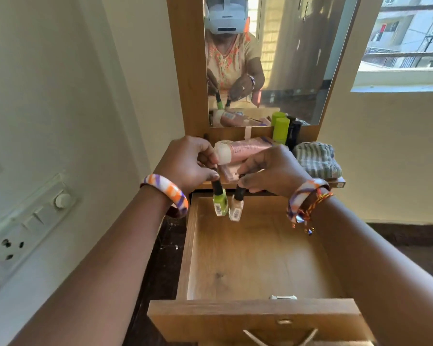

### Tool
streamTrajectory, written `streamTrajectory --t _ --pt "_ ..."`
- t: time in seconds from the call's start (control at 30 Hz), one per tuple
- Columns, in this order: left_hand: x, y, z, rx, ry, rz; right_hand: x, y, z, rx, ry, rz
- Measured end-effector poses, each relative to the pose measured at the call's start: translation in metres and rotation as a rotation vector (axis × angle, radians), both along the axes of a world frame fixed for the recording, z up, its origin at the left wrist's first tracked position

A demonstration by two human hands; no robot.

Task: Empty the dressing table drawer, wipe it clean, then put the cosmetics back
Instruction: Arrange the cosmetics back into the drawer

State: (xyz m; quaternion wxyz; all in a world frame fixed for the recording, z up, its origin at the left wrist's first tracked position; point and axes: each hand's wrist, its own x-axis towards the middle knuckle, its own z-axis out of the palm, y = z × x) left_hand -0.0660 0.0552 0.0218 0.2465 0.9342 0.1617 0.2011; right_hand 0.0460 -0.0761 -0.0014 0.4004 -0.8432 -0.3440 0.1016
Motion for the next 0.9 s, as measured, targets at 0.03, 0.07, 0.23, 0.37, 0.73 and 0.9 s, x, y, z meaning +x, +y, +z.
streamTrajectory --t 0.03,0.07,0.23,0.37,0.73,0.9 --pt "-0.002 -0.001 -0.011 -0.012 0.023 0.008 -0.002 0.0 -0.009 -0.037 0.027 0.017" --pt "-0.002 -0.002 -0.022 -0.016 0.04 0.023 -0.003 0.002 -0.017 -0.065 0.05 0.028" --pt "0.012 0.003 -0.077 0.009 0.086 0.165 -0.002 0.024 -0.06 -0.064 0.081 -0.038" --pt "0.021 0.012 -0.106 0.095 0.111 0.23 -0.002 0.044 -0.084 -0.047 0.064 -0.119" --pt "0.03 0.031 -0.131 0.217 0.088 0.224 -0.003 0.084 -0.107 -0.096 0.006 -0.112" --pt "0.033 0.033 -0.132 0.254 0.127 0.225 -0.009 0.092 -0.105 -0.108 -0.067 -0.107"
